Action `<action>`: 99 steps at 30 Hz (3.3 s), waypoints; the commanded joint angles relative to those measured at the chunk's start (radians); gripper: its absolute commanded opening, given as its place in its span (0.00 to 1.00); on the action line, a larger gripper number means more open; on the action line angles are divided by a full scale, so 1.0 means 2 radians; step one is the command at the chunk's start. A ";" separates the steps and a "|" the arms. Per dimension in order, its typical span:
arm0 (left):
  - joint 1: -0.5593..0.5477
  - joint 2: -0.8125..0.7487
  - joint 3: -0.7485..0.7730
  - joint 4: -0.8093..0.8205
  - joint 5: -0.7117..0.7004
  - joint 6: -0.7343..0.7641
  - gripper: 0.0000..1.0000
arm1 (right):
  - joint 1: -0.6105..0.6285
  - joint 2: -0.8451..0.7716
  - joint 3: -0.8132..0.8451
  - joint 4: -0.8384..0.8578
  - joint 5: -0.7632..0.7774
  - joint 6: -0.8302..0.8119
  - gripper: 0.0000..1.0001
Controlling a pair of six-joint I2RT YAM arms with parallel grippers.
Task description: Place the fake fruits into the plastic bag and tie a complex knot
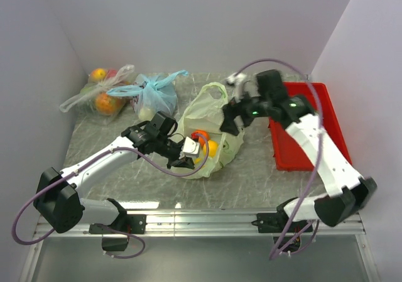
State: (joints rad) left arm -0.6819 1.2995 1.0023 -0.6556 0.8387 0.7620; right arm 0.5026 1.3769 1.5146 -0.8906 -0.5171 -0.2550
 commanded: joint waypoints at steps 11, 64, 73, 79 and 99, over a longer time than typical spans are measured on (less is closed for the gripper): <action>0.001 -0.002 0.020 -0.002 0.015 -0.001 0.00 | -0.348 0.101 0.002 0.036 0.162 -0.141 1.00; 0.002 -0.032 0.018 0.019 -0.004 -0.038 0.00 | -0.258 0.057 0.176 -0.041 -0.216 0.004 0.00; 0.002 -0.046 0.024 0.013 -0.005 -0.041 0.00 | -0.002 0.003 0.020 0.204 -0.077 0.161 0.00; 0.001 -0.061 0.029 0.000 -0.008 -0.042 0.00 | 0.038 0.023 -0.074 0.248 0.008 0.134 0.00; 0.002 -0.101 0.016 -0.021 -0.015 -0.050 0.00 | -0.016 0.015 0.061 0.181 0.041 0.084 0.84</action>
State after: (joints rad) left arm -0.6800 1.1294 1.0195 -0.6941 0.8124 0.6689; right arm 0.5404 1.4223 1.5959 -0.5594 -0.4713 -0.0975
